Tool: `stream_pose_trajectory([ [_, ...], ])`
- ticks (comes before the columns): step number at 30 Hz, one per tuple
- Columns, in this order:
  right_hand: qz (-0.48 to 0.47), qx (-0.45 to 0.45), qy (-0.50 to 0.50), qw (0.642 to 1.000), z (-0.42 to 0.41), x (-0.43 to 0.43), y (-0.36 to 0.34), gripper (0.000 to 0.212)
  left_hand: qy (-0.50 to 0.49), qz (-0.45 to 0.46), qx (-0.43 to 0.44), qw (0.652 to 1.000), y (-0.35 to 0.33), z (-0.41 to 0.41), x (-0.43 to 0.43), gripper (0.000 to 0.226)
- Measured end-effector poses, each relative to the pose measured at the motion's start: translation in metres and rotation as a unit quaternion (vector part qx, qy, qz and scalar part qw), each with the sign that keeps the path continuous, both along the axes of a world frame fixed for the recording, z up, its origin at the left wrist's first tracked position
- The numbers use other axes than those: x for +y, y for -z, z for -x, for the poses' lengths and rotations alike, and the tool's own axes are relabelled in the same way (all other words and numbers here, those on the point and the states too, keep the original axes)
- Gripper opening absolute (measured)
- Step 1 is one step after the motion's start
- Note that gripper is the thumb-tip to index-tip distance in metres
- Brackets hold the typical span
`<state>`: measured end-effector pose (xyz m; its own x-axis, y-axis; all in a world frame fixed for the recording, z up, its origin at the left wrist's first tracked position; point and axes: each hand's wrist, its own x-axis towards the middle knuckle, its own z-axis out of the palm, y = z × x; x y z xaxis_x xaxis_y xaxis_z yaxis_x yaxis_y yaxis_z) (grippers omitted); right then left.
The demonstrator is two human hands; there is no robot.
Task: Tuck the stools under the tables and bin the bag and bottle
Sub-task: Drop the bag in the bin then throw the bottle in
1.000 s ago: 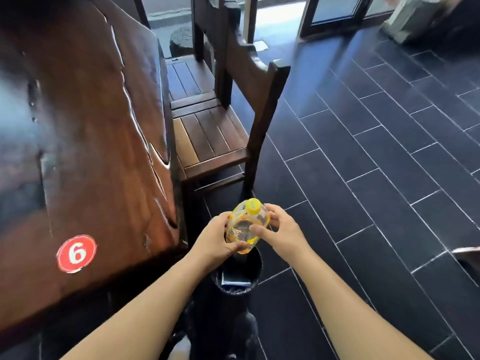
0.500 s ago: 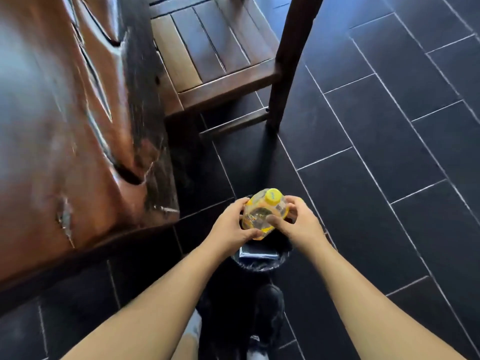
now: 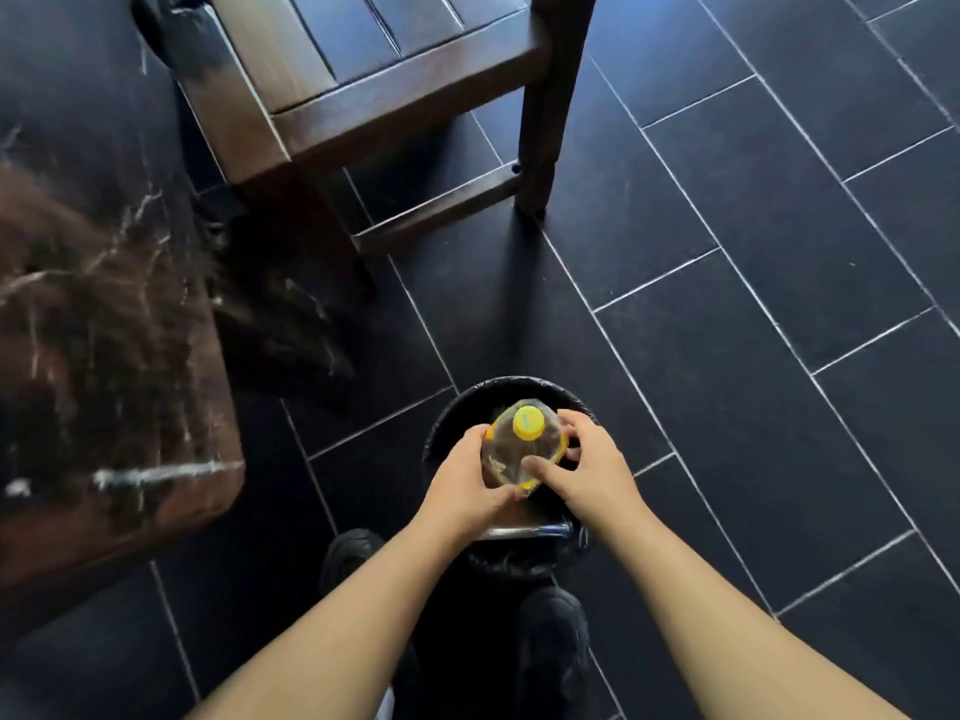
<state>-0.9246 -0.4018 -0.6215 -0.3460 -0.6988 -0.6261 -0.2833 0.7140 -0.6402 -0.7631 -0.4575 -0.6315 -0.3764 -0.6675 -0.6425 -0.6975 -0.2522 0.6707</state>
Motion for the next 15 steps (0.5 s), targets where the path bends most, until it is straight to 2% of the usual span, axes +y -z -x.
stream_pose_trajectory([
  [10,-0.006,0.013,-0.007,1.0,-0.003,-0.004,0.018,0.082,0.006,-0.003,-0.001,1.0,0.015,0.001,-0.004,0.056],
  [15,-0.018,0.021,-0.028,0.999,-0.001,-0.003,-0.001,0.081,0.016,-0.029,-0.004,0.999,-0.002,-0.001,-0.005,0.089],
])
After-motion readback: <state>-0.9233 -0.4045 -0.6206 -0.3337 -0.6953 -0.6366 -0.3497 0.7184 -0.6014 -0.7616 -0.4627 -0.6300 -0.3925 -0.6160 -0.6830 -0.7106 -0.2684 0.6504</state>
